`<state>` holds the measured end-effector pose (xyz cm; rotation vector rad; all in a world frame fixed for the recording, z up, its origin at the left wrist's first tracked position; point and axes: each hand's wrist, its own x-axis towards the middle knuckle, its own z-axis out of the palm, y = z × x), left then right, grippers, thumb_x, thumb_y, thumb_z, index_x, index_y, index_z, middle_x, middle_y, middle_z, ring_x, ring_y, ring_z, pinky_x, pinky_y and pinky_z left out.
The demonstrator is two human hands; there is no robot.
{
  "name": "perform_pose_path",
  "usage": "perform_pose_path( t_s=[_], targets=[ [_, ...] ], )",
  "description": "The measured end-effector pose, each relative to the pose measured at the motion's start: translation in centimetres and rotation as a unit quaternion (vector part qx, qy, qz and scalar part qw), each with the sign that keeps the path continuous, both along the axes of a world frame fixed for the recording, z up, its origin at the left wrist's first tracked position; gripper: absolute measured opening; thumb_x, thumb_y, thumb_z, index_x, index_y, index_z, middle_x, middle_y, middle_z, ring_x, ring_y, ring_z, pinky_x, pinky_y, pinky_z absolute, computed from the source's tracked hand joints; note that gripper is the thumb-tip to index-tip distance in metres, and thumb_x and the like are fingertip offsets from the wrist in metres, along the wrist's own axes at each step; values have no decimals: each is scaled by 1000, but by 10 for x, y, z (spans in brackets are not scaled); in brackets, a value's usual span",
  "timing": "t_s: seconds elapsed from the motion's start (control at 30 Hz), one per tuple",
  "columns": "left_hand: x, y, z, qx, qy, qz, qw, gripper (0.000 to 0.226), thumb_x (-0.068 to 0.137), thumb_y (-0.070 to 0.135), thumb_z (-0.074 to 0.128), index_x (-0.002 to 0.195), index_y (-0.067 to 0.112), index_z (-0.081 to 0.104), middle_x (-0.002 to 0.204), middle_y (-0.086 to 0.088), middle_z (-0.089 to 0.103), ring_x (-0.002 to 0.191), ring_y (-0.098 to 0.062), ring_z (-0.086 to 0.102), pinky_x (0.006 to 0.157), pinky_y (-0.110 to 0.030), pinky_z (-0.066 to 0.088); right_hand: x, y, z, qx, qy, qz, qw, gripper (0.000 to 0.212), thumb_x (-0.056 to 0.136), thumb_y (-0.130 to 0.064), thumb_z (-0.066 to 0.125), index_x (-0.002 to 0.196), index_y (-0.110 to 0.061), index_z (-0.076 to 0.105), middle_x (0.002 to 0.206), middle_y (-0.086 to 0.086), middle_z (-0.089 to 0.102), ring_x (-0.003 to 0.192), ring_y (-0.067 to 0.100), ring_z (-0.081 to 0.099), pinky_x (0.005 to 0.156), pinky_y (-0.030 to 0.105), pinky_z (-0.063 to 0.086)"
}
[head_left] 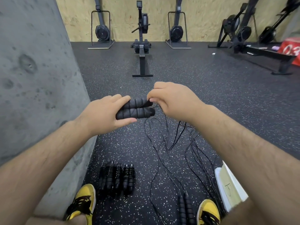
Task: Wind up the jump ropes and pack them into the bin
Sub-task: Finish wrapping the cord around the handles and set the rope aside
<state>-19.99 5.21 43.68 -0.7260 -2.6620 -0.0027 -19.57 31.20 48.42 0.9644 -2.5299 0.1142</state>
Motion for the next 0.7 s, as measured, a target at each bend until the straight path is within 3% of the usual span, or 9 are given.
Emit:
perform_pose_path(
  t_s=[0.07,0.17,0.27,0.37,0.47,0.5,0.57,0.63,0.7],
  targets=[
    [5,0,1,3,-17,-35,999,74,79,90,32,127,34,45,98,16,49,95,-17,58,69,-36,51,-2,2,2,-7,-9,16,1000,22,102,-31,45,106,-26,66,96,-5,56,87,23,57,71,38,50],
    [17,-6,5,28,-49,-90,994,77,81,88,39,133,32,49,99,18,51,94,-10,57,71,-30,46,-7,8,-1,-53,-55,29,997,22,102,-37,46,102,-27,65,95,-9,58,89,16,57,76,39,50],
    [32,-7,12,87,-88,-130,984,74,82,88,41,132,34,50,99,18,54,92,-7,57,75,-35,51,-7,8,-13,-131,-142,6,981,21,103,-33,45,103,-23,63,95,-8,64,90,16,58,84,41,50],
    [45,2,16,146,-108,-155,971,69,84,82,47,132,32,51,99,18,54,93,-3,57,80,-39,52,-2,-2,-31,-199,-253,6,947,9,103,-23,50,98,-25,57,90,-7,65,83,19,62,81,43,54],
    [49,10,20,193,-101,-124,968,69,82,84,47,131,36,48,99,17,56,95,-7,59,82,-41,51,8,-19,-41,-245,-342,-11,907,38,96,0,54,88,-36,46,86,-14,52,75,-1,50,73,8,46],
    [47,12,22,198,-91,-103,970,66,80,83,48,126,36,50,97,15,56,92,-10,59,81,-42,51,12,-25,-43,-253,-354,-25,900,39,99,-2,51,83,-37,42,81,-15,48,70,-3,45,64,7,42],
    [40,11,26,199,-64,-52,976,62,78,81,48,120,36,51,92,13,56,89,-13,58,79,-44,51,16,-37,-45,-271,-348,-36,897,29,105,-14,40,81,-30,45,73,-11,48,61,1,43,57,21,39],
    [32,8,27,180,-27,8,983,64,78,84,44,122,38,50,92,12,54,90,-16,57,76,-42,52,21,-47,-43,-265,-351,-33,897,20,107,-28,35,95,-19,49,76,-7,53,63,6,46,60,29,37],
    [23,2,24,125,14,67,990,67,80,86,44,127,38,48,96,10,52,94,-19,57,70,-37,50,28,-54,-43,-232,-368,-48,899,30,107,-37,34,105,-12,50,85,1,59,68,14,51,62,34,40]
  ],
)
